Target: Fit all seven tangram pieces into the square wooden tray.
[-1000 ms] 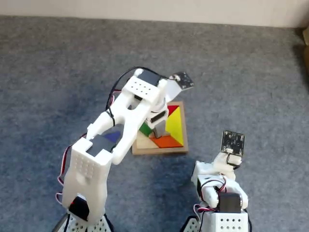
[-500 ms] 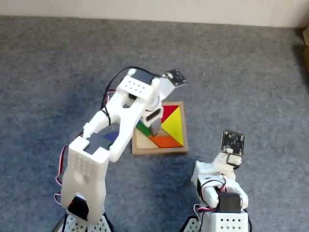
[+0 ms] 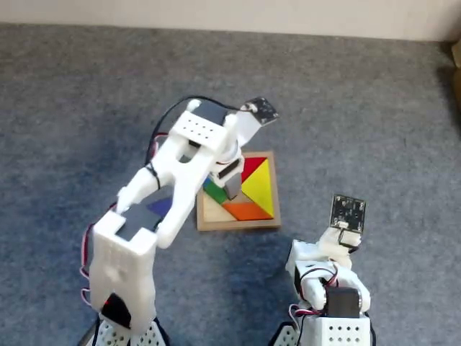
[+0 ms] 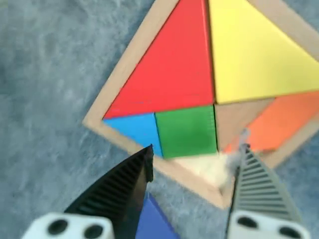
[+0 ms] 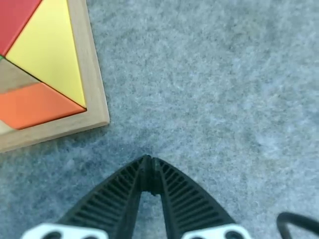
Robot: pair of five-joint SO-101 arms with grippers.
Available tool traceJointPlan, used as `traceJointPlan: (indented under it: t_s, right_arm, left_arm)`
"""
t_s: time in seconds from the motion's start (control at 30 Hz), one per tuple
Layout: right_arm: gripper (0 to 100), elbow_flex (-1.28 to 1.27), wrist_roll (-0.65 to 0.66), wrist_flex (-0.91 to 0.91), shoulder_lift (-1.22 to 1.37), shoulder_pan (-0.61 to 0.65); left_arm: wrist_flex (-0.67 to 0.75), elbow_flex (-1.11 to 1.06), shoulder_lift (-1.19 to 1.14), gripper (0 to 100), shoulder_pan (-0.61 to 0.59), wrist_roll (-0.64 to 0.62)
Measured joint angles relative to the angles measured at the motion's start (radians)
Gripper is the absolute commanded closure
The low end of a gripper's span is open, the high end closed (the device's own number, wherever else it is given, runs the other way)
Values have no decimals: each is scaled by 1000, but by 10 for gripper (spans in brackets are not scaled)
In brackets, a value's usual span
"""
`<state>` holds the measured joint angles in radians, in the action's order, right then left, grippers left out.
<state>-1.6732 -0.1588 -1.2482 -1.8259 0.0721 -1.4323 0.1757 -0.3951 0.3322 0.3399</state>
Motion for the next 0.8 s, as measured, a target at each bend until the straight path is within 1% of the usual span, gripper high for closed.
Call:
traceJointPlan:
  t_s: [0.1, 0.17, 0.27, 0.43, 0.57, 0.67, 0.73, 0.8]
  right_arm:
    - [983, 0, 0, 0, 0, 0]
    - [983, 0, 0, 0, 0, 0]
    - [983, 0, 0, 0, 0, 0]
    - [983, 0, 0, 0, 0, 0]
    - [983, 0, 0, 0, 0, 0]
    - [983, 0, 0, 0, 0, 0]
    - [983, 0, 0, 0, 0, 0]
    - [983, 0, 0, 0, 0, 0]
  left_arm:
    - [2, -101, 115, 748, -25, -15]
    - [23, -180, 195, 748, -43, -55]
    - [74, -315, 311, 747, -80, -101]
    - [184, -545, 459, 743, -173, -110]
    - [339, -697, 493, 741, -278, -110]
    - [451, -778, 494, 691, -336, -110]
    - [489, -821, 494, 674, -359, -110]
    - [512, -861, 494, 681, -371, -110]
